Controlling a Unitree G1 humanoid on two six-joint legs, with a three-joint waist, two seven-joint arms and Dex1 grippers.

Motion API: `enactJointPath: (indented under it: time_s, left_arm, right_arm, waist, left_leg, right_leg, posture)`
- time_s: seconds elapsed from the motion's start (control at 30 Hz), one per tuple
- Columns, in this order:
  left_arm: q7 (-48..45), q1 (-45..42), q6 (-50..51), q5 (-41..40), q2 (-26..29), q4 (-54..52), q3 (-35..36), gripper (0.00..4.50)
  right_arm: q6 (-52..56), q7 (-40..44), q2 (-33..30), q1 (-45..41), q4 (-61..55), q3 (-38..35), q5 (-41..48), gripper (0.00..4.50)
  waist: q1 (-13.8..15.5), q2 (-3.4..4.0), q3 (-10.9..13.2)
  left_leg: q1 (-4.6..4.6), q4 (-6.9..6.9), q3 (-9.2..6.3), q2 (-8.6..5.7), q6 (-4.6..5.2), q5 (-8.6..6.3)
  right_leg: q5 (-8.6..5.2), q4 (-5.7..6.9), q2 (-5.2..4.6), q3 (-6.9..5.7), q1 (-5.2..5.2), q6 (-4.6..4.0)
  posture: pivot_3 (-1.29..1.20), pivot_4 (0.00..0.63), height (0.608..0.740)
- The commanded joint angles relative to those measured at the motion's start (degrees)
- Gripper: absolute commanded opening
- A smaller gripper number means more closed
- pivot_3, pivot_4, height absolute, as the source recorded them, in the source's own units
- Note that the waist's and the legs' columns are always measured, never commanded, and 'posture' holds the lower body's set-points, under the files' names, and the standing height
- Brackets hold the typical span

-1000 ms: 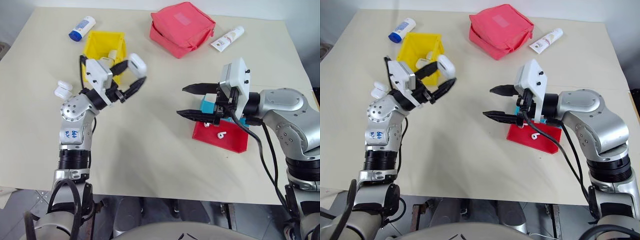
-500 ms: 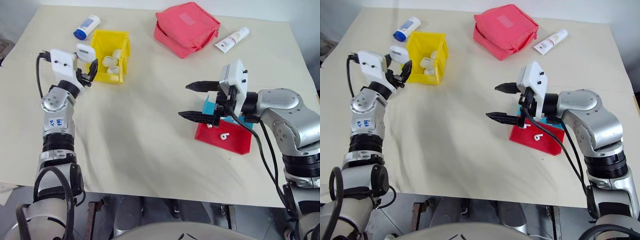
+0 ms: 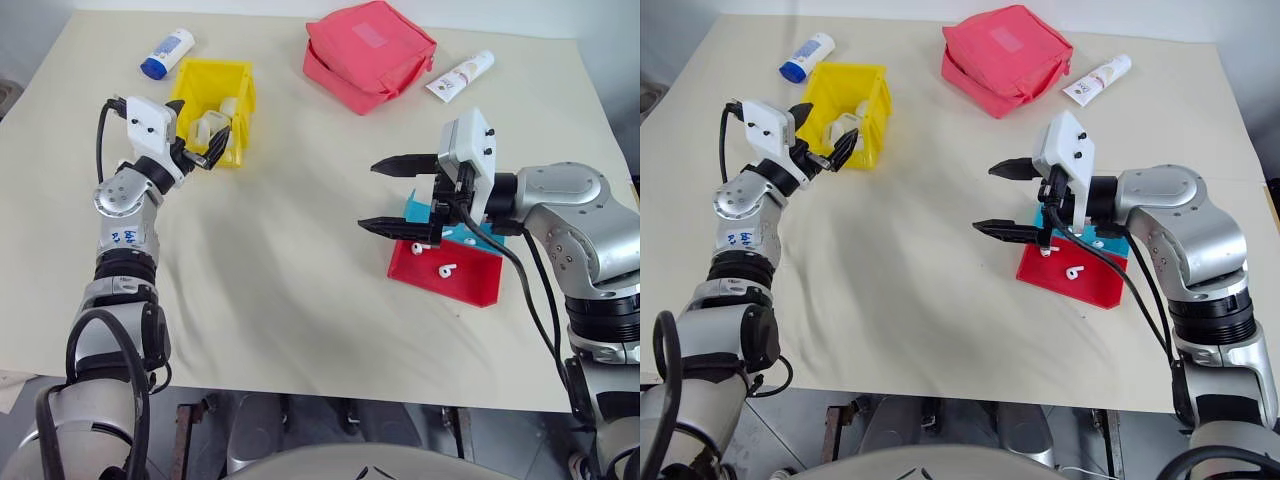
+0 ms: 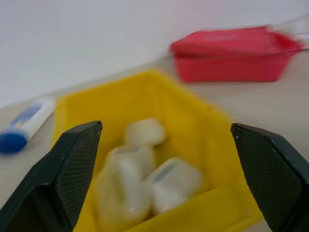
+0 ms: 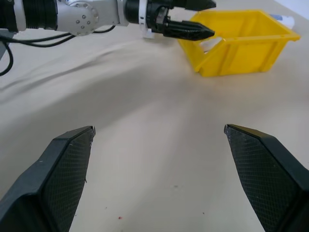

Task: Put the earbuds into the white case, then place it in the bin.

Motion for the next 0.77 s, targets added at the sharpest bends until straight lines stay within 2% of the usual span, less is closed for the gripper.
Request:
enactJointPath:
  time_s: [0.03, 0.17, 0.23, 0.3, 0.47, 0.77]
  left_arm:
    - [-8.1, 8.0, 4.0, -6.9, 2.4, -17.1, 0.8, 4.47]
    - [-11.7, 22.9, 15.3, -14.6, 5.7, -38.6, 2.0, 4.47]
    - [-10.9, 29.4, 23.6, -18.3, 7.8, -46.9, 3.5, 4.47]
    - [-12.3, 36.0, 26.7, -22.6, 9.5, -53.9, 6.4, 4.47]
    - [-13.7, 46.7, 27.9, -25.4, 11.5, -58.5, 13.6, 4.47]
    - [-14.8, 49.2, 27.9, -26.6, 11.4, -61.2, 16.9, 4.47]
  right_arm:
    - [-2.2, 2.2, -1.7, 0.3, 0.8, -2.2, 0.1, 4.5]
    - [-6.0, 5.9, -2.1, 2.2, 4.3, -4.2, 1.1, 4.5]
    - [-7.9, 8.4, -2.1, 3.1, 6.4, -5.2, 1.8, 4.5]
    - [-10.0, 10.9, -2.3, 4.1, 8.9, -6.1, 1.9, 4.5]
    - [-15.1, 15.7, -5.2, 6.3, 17.4, -5.8, -1.6, 4.5]
    - [-14.9, 16.0, -4.0, 5.6, 19.6, -5.4, -2.1, 4.5]
  waist:
    - [-0.3, 0.0, 0.0]
    - [-0.5, 0.0, 0.0]
    - [-0.7, 0.0, 0.0]
    - [-0.9, 0.0, 0.0]
    - [-1.0, 0.03, 0.0]
    - [-1.0, 0.03, 0.0]
  left_leg:
    - [0.0, 0.0, 0.01, -0.01, 0.0, 0.0]
    - [0.01, -0.03, -0.05, -0.05, 0.01, -0.01]
    - [0.02, -0.02, -0.08, -0.05, 0.02, -0.01]
    - [0.05, -0.02, -0.09, -0.07, 0.07, -0.03]
    - [0.3, -0.04, -0.12, -0.11, 0.15, -0.06]
    - [0.35, -0.07, -0.19, -0.15, 0.2, -0.09]
  right_leg:
    - [0.0, 0.01, -0.05, -0.05, 0.0, 0.0]
    - [0.0, 0.0, -0.16, -0.13, 0.03, -0.01]
    - [0.0, -0.04, -0.16, -0.12, 0.09, -0.01]
    - [0.0, -0.13, -0.18, -0.11, 0.15, -0.01]
    - [0.0, -0.39, -0.24, -0.15, 0.48, -0.01]
    - [0.0, -0.49, -0.27, -0.23, 0.59, -0.02]
  posture:
    - [0.0, 0.15, 0.74]
    - [0.0, 0.15, 0.74]
    - [0.0, 0.15, 0.74]
    - [0.0, 0.15, 0.74]
    - [0.0, 0.15, 0.74]
    - [0.0, 0.15, 0.74]
